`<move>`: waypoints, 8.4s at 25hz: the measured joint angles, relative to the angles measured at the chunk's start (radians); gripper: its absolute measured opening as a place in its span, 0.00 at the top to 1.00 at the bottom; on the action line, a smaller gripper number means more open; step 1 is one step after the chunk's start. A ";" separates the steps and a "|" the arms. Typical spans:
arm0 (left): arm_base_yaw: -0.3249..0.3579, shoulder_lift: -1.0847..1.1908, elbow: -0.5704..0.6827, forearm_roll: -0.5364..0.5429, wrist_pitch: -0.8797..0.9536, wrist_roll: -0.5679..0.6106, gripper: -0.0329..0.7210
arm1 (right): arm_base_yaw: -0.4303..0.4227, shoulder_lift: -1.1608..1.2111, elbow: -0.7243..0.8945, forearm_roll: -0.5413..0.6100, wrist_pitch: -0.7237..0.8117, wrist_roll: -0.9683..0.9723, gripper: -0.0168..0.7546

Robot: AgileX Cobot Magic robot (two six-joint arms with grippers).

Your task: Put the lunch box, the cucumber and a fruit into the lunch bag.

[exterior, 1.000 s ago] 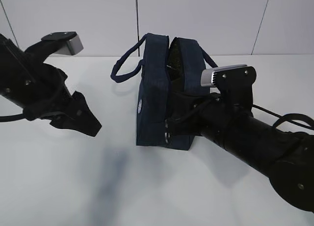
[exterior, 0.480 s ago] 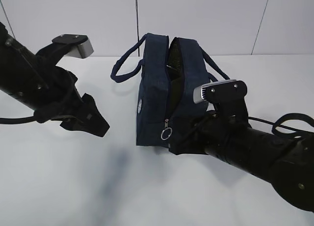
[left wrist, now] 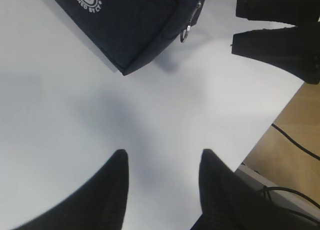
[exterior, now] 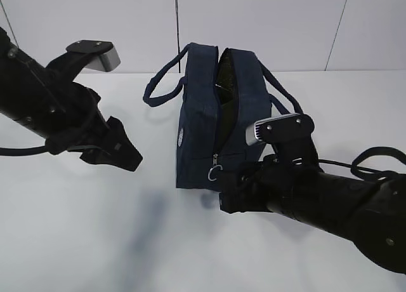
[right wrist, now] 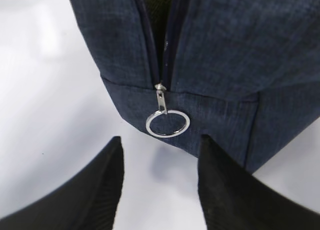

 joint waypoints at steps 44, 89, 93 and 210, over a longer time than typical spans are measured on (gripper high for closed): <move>0.000 0.000 0.000 -0.005 -0.019 0.000 0.53 | 0.002 0.272 -0.141 -0.017 -0.197 0.076 0.47; 0.000 0.006 0.000 0.012 0.089 0.001 0.59 | 0.002 0.080 -0.139 -0.023 0.042 0.076 0.98; 0.000 0.008 0.000 0.014 0.080 0.001 0.57 | 0.002 0.044 -0.138 -0.023 0.120 0.076 0.98; -0.270 0.274 0.032 -0.106 -0.733 0.101 0.97 | 0.000 -0.175 -0.258 0.273 0.269 -0.287 0.98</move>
